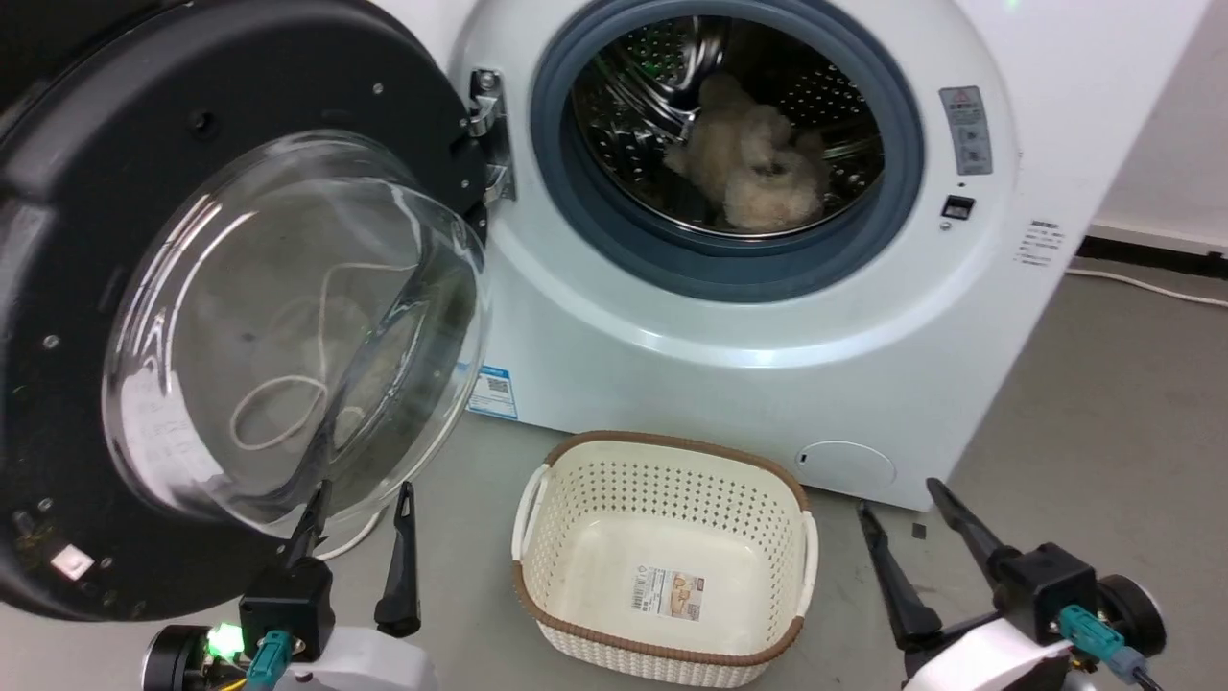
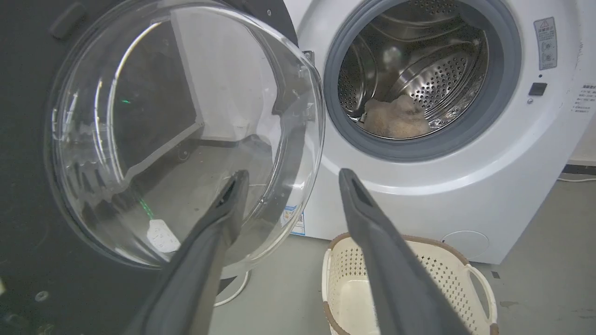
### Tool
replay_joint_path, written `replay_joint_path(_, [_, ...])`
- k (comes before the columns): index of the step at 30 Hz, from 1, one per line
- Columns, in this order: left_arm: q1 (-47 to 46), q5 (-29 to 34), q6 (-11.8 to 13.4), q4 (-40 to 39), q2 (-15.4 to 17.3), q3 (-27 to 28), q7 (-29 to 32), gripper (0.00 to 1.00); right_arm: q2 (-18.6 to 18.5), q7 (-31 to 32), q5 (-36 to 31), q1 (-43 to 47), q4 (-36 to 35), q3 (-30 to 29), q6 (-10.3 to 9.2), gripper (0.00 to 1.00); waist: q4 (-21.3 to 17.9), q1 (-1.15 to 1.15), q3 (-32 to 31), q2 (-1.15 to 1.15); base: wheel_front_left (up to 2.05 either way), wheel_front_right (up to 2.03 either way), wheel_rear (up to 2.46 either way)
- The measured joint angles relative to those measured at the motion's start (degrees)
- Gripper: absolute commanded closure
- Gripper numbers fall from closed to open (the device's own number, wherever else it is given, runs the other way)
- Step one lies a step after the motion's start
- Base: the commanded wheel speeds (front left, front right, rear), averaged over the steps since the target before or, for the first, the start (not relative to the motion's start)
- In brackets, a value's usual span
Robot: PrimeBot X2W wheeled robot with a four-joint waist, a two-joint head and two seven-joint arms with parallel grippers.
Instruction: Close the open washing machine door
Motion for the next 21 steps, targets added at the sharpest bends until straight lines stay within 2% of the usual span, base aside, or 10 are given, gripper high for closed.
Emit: replay_joint_path(21, [1.41, -0.01, 1.0, -2.26, 0.08, 0.42, -2.53, 0.0, -0.36, -2.53, 1.16, -2.35, 2.65, 4.9, 0.0, 0.0, 5.17, 0.0, 0.28, 0.0, 0.0, 0.0, 0.0])
